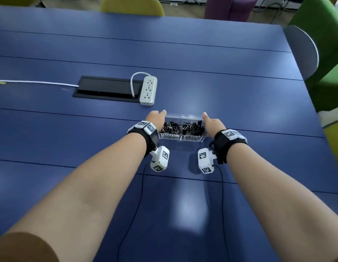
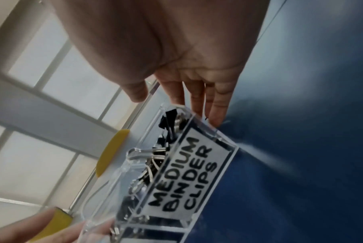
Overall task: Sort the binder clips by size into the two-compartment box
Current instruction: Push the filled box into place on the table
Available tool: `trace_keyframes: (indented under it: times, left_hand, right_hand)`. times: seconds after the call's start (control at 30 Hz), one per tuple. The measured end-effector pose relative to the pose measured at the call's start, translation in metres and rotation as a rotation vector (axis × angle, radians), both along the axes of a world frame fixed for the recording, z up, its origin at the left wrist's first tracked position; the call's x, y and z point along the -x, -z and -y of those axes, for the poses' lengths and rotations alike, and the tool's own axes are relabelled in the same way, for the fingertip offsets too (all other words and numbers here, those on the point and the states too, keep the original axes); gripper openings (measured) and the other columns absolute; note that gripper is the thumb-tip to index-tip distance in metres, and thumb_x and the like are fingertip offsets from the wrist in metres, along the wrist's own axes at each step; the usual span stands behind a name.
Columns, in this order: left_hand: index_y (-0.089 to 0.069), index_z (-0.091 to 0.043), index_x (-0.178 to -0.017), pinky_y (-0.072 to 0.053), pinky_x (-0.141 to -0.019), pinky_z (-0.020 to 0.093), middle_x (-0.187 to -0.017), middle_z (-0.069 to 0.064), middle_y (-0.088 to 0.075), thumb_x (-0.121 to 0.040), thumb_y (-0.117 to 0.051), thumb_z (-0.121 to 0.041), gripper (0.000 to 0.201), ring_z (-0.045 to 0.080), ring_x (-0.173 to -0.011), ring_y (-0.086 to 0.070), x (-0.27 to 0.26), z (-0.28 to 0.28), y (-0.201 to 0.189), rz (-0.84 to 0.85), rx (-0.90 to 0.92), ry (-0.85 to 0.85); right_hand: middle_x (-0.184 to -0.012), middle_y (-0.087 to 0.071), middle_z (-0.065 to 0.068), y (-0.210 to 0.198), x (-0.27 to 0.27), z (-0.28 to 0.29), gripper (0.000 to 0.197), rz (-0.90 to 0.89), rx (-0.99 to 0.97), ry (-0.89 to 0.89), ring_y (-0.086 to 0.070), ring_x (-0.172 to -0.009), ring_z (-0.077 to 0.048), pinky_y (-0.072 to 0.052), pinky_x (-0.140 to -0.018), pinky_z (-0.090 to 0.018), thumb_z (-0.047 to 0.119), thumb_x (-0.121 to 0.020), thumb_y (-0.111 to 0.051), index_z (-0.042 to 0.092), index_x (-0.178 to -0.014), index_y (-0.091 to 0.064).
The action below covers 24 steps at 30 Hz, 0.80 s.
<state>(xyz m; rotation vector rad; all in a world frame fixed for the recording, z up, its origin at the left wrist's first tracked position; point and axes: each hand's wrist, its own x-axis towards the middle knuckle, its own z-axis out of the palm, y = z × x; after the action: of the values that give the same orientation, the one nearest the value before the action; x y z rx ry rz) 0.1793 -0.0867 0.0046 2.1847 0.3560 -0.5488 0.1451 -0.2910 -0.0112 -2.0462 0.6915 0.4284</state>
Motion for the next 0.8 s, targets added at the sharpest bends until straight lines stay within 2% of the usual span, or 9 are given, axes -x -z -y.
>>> trace_keyframes:
  times: [0.1,0.2,0.27,0.4,0.47,0.53,0.63,0.7,0.8]
  left_hand:
    - [-0.052,0.003,-0.128,-0.042,-0.096,0.035,-0.122,0.020,-0.059,-0.099,-0.039,-0.021,0.039,0.032,-0.110,-0.056,-0.002,0.000,-0.001,0.062,0.217,-0.136]
    - [-0.052,-0.006,-0.126,-0.047,-0.070,0.029,-0.102,0.006,-0.064,-0.098,-0.039,-0.017,0.033,0.012,-0.072,-0.051,-0.002,0.000,0.000,0.078,0.418,-0.334]
    - [-0.055,-0.010,-0.124,-0.041,-0.058,0.024,-0.085,-0.003,-0.064,-0.099,-0.036,-0.018,0.031,0.007,-0.062,-0.047,0.000,-0.002,0.001,0.093,0.433,-0.372]
    - [-0.062,-0.007,-0.111,-0.043,-0.052,0.017,-0.076,-0.004,-0.067,-0.096,-0.046,-0.011,0.021,0.004,-0.056,-0.050,0.018,-0.005,0.010,0.161,0.414,-0.277]
    - [-0.060,-0.002,-0.111,-0.047,-0.064,0.018,-0.080,-0.001,-0.066,-0.089,-0.053,0.005,0.024,0.002,-0.064,-0.058,0.029,-0.007,0.016,0.181,0.408,-0.204]
    - [-0.060,-0.002,-0.112,-0.049,-0.071,0.017,-0.088,0.003,-0.066,-0.083,-0.056,0.013,0.033,0.012,-0.081,-0.061,0.035,-0.009,0.018,0.195,0.387,-0.155]
    - [-0.060,-0.008,-0.110,-0.048,-0.064,0.004,-0.096,0.003,-0.065,-0.078,-0.063,0.014,0.039,0.013,-0.089,-0.058,0.041,-0.012,0.019,0.215,0.349,-0.095]
    - [-0.060,-0.011,-0.110,-0.043,-0.056,-0.003,-0.098,0.001,-0.064,-0.077,-0.064,0.013,0.041,0.012,-0.091,-0.055,0.044,-0.013,0.020,0.226,0.316,-0.048]
    - [-0.060,-0.013,-0.111,-0.038,-0.057,-0.006,-0.099,-0.002,-0.064,-0.077,-0.063,0.010,0.041,0.013,-0.094,-0.052,0.046,-0.014,0.022,0.258,0.250,-0.018]
  right_hand:
    - [-0.104,-0.061,-0.013,0.005,-0.005,0.001,0.057,0.021,-0.098,0.029,-0.052,-0.087,-0.025,-0.049,-0.095,-0.044,0.048,-0.095,-0.030,0.002,-0.117,-0.056]
    - [-0.093,-0.058,-0.003,0.005,0.003,0.003,0.043,0.066,-0.323,0.160,-0.053,-0.076,-0.017,-0.051,-0.067,-0.032,0.044,-0.096,-0.032,0.015,-0.108,-0.062]
    - [-0.091,-0.055,-0.001,0.007,0.011,0.006,0.034,0.092,-0.403,0.184,-0.053,-0.073,-0.014,-0.048,-0.060,-0.027,0.039,-0.097,-0.034,0.021,-0.100,-0.064]
    - [-0.112,-0.059,-0.012,0.019,0.030,0.012,0.034,0.106,-0.513,0.226,-0.058,-0.083,-0.028,-0.056,-0.078,-0.040,0.044,-0.093,-0.042,0.024,-0.091,-0.069]
    - [-0.116,-0.059,-0.012,0.020,0.038,0.014,0.031,0.127,-0.534,0.240,-0.057,-0.085,-0.029,-0.054,-0.084,-0.042,0.044,-0.092,-0.046,0.024,-0.091,-0.070]
    - [-0.115,-0.060,-0.010,0.014,0.044,0.013,0.029,0.160,-0.584,0.252,-0.058,-0.081,-0.027,-0.053,-0.083,-0.040,0.042,-0.093,-0.048,0.021,-0.093,-0.068]
    - [-0.100,-0.067,-0.004,0.010,0.052,0.010,0.025,0.187,-0.602,0.188,-0.060,-0.080,-0.024,-0.051,-0.084,-0.037,0.039,-0.088,-0.057,0.018,-0.085,-0.070]
    - [-0.090,-0.068,-0.001,0.010,0.057,0.008,0.008,0.210,-0.474,0.059,-0.059,-0.083,-0.023,-0.046,-0.081,-0.034,0.029,-0.078,-0.071,0.021,-0.079,-0.067]
    - [-0.092,-0.066,0.000,0.013,0.063,0.007,0.017,0.235,-0.312,-0.106,-0.059,-0.070,-0.011,-0.043,-0.063,-0.015,0.014,-0.077,-0.073,0.025,-0.084,-0.061]
